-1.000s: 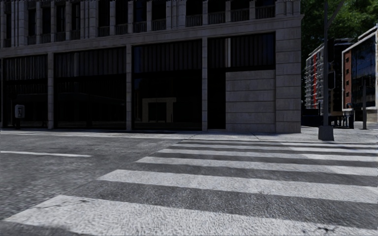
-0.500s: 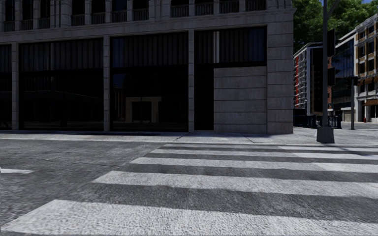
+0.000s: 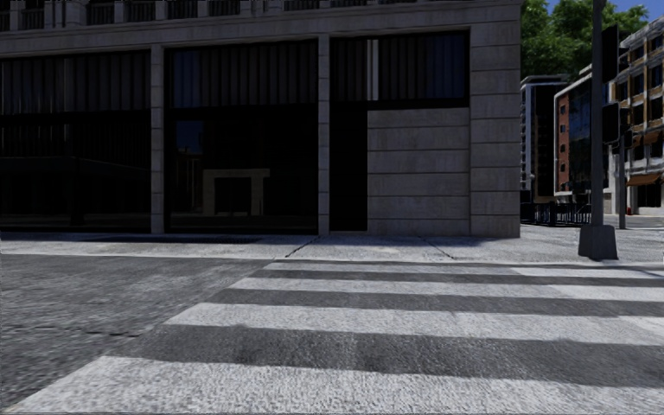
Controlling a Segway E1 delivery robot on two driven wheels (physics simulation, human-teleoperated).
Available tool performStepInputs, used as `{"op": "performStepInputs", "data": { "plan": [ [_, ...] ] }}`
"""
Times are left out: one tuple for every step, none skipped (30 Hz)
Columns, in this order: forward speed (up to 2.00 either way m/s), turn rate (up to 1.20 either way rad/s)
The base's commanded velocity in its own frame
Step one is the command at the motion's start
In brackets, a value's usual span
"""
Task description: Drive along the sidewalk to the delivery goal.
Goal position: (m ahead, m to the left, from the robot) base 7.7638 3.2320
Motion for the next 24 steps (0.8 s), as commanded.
{"op": "performStepInputs", "data": {
  "plan": [
    [2.00, -0.39],
    [2.00, -0.39],
    [2.00, -0.39],
    [2.00, -0.39],
    [2.00, -0.39],
    [2.00, -0.39],
    [2.00, -0.39],
    [2.00, -0.39],
    [2.00, -0.39],
    [2.00, -0.27],
    [2.00, -0.27],
    [2.00, -0.02],
    [2.00, 0.00],
    [2.00, 0.00],
    [2.00, 0.00],
    [2.00, 0.00],
    [2.00, 0.00],
    [2.00, 0.00],
    [2.00, 0.00],
    [2.00, 0.00],
    [2.00, 0.00],
    [2.00, 0.00],
    [2.00, 0.00],
    [2.00, 0.00]
  ]
}}
